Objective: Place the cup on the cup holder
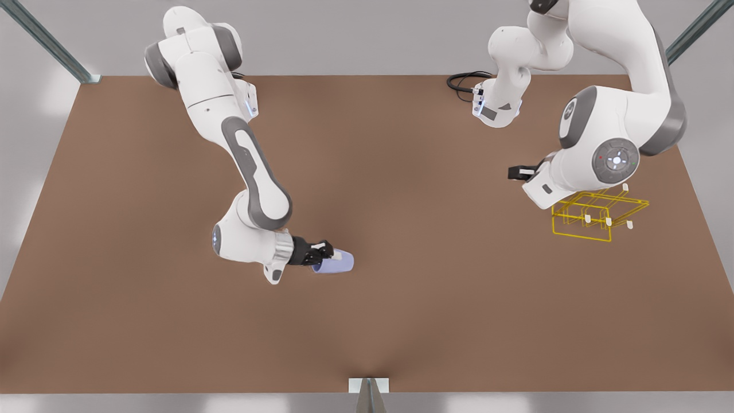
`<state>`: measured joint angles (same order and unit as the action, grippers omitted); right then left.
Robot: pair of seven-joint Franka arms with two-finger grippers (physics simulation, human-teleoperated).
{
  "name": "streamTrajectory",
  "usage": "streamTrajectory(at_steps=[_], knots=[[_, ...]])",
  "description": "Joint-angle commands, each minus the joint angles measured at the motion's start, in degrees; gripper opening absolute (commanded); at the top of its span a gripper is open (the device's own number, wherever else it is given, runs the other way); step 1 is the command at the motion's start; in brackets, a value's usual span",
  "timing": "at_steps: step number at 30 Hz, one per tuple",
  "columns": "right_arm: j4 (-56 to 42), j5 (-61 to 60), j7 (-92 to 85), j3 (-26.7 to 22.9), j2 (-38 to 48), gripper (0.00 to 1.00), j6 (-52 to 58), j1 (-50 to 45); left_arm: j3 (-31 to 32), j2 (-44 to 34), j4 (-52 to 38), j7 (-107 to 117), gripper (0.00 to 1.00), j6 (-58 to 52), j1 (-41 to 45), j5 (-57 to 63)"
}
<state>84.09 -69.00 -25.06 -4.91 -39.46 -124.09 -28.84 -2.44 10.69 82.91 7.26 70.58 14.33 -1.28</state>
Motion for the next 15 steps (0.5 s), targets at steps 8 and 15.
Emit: streamTrajectory(at_steps=[8, 15], knots=[[-16.41, -21.87, 2.64, -0.18, -16.78, 0.21, -2.73, -7.9, -0.11, -0.05, -0.03, 0.03, 1.0, -1.15, -0.01, -0.04], [-18.08, -26.27, 0.01, -0.27, -22.59, 0.21, -3.09, -11.94, -0.11, -0.05, -0.11, 0.21, 1.0, -2.03, -0.18, -0.13]])
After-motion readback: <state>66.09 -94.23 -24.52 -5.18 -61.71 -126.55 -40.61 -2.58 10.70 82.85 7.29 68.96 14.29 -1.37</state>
